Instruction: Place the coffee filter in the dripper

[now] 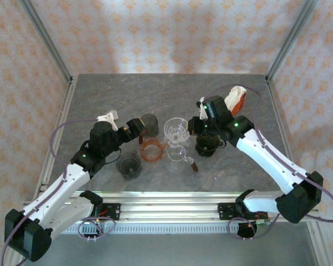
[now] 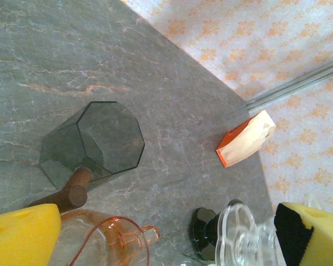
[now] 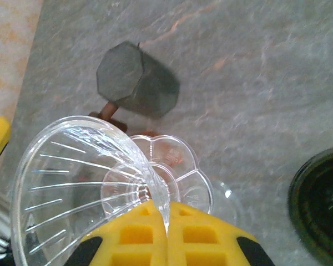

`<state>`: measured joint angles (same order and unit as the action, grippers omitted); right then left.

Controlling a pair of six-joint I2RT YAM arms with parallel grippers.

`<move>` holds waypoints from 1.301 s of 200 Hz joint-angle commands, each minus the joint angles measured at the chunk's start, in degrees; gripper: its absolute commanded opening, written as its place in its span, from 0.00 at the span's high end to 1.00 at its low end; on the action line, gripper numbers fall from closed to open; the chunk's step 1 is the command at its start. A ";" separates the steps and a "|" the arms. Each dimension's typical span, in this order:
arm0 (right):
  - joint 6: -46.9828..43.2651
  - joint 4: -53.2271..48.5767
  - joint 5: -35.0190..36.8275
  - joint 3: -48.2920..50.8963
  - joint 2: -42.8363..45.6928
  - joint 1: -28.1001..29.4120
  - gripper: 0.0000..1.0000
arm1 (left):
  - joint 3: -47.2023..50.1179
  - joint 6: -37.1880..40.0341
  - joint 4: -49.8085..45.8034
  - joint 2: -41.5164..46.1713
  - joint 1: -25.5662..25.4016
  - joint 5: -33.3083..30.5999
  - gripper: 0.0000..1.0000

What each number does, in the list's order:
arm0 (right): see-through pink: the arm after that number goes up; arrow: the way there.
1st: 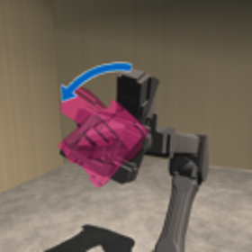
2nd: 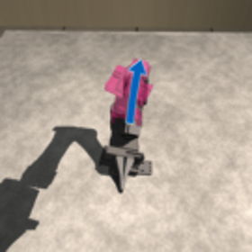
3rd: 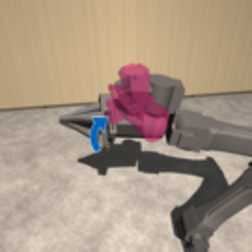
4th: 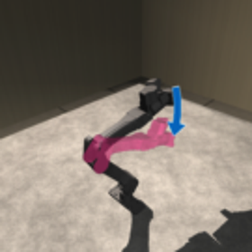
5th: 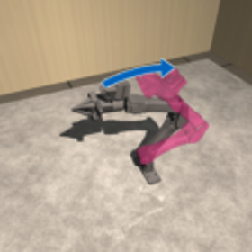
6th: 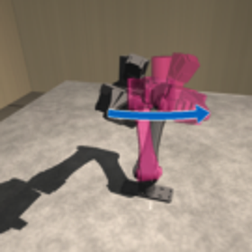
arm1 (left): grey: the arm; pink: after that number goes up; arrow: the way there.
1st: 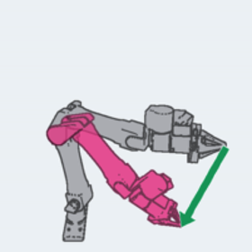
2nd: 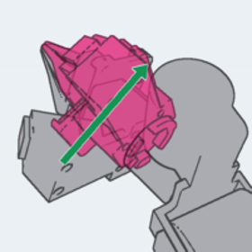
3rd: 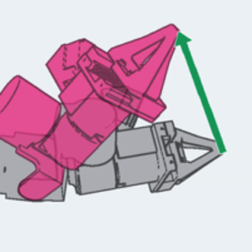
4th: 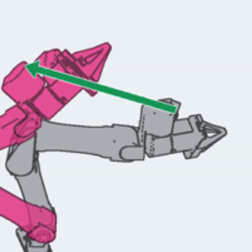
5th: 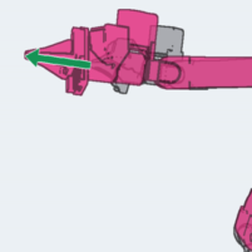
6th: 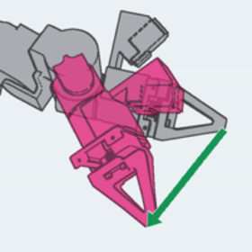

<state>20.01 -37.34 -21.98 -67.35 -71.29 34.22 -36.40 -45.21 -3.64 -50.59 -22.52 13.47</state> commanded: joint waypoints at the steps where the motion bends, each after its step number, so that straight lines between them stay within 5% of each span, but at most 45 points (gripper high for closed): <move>1: 3.04 -1.61 -3.18 2.14 2.04 1.74 1.00 | -0.25 -0.91 0.70 0.85 -0.39 -0.09 0.01; 260: 7.08 -5.00 0.54 6.71 3.17 4.28 1.00 | 0.30 -0.80 0.64 0.60 -0.46 0.15 0.01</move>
<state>25.98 -40.36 -22.31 -61.49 -69.23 38.11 -36.38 -45.58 -3.64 -50.59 -22.52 13.50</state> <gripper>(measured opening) 0.041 0.995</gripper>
